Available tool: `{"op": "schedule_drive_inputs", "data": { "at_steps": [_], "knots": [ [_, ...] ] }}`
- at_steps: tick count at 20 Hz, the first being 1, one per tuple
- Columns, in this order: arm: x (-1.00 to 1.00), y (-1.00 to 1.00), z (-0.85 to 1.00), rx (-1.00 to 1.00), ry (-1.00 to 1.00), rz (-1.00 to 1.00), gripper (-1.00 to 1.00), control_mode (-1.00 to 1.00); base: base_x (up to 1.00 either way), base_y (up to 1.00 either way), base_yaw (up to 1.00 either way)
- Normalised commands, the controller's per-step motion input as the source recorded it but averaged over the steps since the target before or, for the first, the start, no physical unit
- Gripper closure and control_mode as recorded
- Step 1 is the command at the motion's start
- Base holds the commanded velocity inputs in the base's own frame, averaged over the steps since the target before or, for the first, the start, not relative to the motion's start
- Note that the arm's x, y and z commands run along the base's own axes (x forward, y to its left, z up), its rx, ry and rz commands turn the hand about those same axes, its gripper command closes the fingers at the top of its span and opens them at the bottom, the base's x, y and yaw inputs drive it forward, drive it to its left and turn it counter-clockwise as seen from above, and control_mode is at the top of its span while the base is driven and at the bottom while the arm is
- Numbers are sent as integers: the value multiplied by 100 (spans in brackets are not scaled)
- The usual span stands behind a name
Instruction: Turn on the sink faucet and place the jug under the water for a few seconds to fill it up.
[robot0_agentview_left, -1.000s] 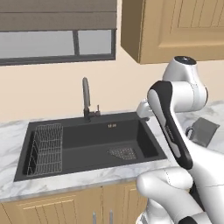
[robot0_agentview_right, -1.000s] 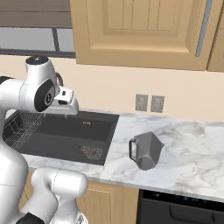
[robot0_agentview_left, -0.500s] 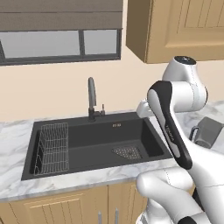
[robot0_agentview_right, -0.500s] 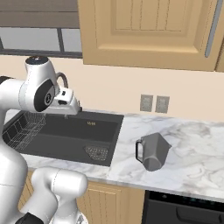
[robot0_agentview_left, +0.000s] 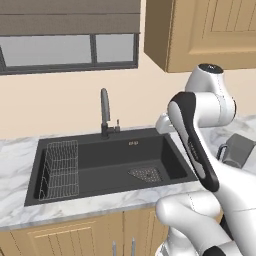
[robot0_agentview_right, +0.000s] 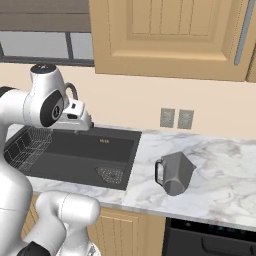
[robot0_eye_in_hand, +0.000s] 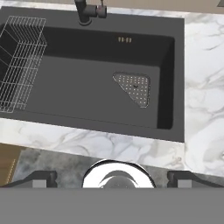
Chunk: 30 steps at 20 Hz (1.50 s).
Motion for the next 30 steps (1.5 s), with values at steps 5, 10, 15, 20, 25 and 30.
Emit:
{"op": "schedule_drive_inputs", "data": {
  "at_steps": [5,10,15,20,25,30],
  "knots": [
    [1,0,0,0,0,0,-100,-100,0,0,0],
    [11,0,-11,0,0,0,-100,-100,0,0,0],
    [35,5,-35,5,-4,0,-100,-100,0,0,0],
    [44,8,-14,10,-12,0,-100,-100,0,0,0],
    [20,2,0,11,-19,2,-100,-100,0,0,0],
    [37,18,0,1,-3,0,-100,-100,0,0,0]
  ]
}}
